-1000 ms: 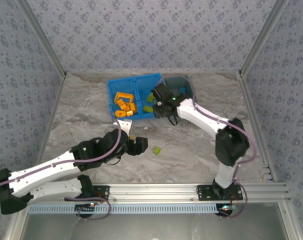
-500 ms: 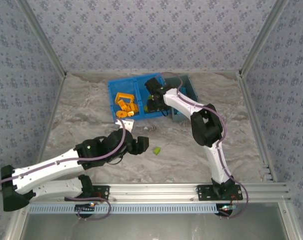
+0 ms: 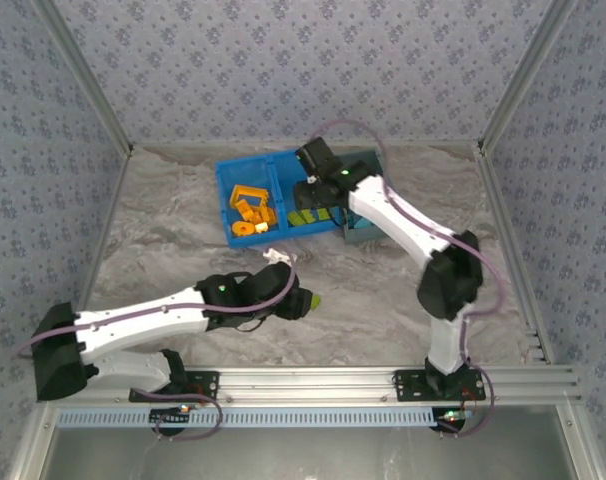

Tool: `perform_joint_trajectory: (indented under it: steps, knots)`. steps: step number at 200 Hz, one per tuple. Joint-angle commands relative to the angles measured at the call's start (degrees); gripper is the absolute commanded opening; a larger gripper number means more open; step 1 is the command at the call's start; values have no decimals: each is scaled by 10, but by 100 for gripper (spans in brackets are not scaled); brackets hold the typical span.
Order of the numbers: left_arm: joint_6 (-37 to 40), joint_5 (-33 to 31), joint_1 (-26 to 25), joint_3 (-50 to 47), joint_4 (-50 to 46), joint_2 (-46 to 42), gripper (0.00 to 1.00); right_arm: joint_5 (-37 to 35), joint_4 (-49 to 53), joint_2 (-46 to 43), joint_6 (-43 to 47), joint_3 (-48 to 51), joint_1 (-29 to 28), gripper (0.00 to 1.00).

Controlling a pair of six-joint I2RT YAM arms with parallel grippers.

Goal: Sort the legos into containers by color

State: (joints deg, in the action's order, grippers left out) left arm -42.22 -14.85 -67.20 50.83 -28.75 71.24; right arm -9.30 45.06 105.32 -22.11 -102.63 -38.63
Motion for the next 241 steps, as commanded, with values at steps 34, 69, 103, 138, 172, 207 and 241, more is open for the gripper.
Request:
perform_joint_trajectory:
  steps: [34, 69, 103, 138, 172, 207, 241]
  knots:
    - [93, 33, -31, 114, -34, 187, 73, -28, -16, -323, -63, 285, 4, 59]
    - [112, 8, -29, 154, -36, 280, 75, -23, 26, -518, -115, 452, -29, 60]
    - [101, -15, -17, 178, -49, 336, 73, -32, 73, -643, -191, 535, -83, 59]
    - [96, -13, -16, 180, -33, 355, 65, -66, 93, -663, -218, 546, -129, 58]
    - [94, -23, -14, 187, -29, 365, 58, -73, 72, -638, -217, 546, -145, 58]
    - [105, -19, -2, 220, -39, 380, 62, -79, 66, -621, -213, 539, -150, 58]
    - [117, -6, 9, 229, -41, 403, 61, -79, 68, -622, -211, 536, -150, 58]
